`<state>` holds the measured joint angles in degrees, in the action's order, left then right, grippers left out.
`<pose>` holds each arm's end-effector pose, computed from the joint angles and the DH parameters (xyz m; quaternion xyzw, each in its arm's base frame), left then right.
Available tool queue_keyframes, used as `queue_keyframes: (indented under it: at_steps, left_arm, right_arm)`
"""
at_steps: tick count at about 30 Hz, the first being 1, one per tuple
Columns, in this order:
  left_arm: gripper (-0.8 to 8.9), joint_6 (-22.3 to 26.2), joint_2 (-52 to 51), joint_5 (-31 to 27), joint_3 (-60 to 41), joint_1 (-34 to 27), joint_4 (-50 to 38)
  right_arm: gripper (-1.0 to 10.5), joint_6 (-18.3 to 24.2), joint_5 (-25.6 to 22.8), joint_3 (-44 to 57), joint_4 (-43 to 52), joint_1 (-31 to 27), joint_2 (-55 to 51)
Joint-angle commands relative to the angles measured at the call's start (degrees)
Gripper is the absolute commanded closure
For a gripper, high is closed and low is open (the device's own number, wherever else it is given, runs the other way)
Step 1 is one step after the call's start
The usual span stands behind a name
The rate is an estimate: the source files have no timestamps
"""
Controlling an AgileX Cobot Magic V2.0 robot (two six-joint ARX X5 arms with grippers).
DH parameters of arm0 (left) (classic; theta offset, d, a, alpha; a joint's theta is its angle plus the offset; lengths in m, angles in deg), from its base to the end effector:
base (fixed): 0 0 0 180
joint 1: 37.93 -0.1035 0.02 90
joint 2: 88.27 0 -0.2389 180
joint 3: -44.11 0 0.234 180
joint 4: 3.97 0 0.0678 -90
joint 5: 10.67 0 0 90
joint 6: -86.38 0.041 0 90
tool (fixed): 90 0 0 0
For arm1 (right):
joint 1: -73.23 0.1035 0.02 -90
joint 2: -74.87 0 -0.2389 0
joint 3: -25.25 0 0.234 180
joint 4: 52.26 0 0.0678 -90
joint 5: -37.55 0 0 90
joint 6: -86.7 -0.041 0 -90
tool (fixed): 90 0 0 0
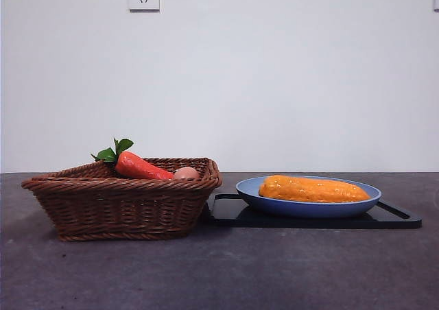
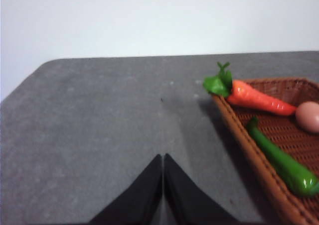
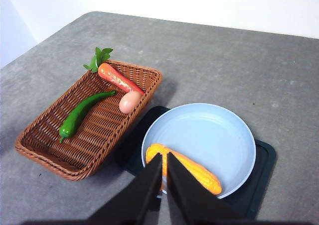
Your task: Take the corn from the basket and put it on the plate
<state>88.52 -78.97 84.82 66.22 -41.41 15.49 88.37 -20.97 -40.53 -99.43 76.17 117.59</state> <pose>0.1203 0.0034 0.1814 0.0141 0.0575 -0.0186 0.9981 0.1523 0.0293 0.3153 0.0379 0.1982 0.2923 0.9348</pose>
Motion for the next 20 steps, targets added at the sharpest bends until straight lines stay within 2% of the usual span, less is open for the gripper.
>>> queue_keyframes:
  at_steps: [1,11,20]
  left_arm:
    - [8.1,-0.31,-2.23,0.04,-1.92,-0.09,0.22]
    - [8.1,-1.49,-9.29,0.04,-5.29,-0.11,7.82]
    - [8.1,-1.53,-9.14,0.07,-6.25,-0.09,7.63]
  right_arm:
    - [9.4,0.28,0.02,-0.5,0.59,0.09,0.22]
    - [9.4,0.28,0.02,-0.5,0.59,0.09,0.22]
    - [9.4,0.28,0.0,-0.5,0.68,0.09,0.22]
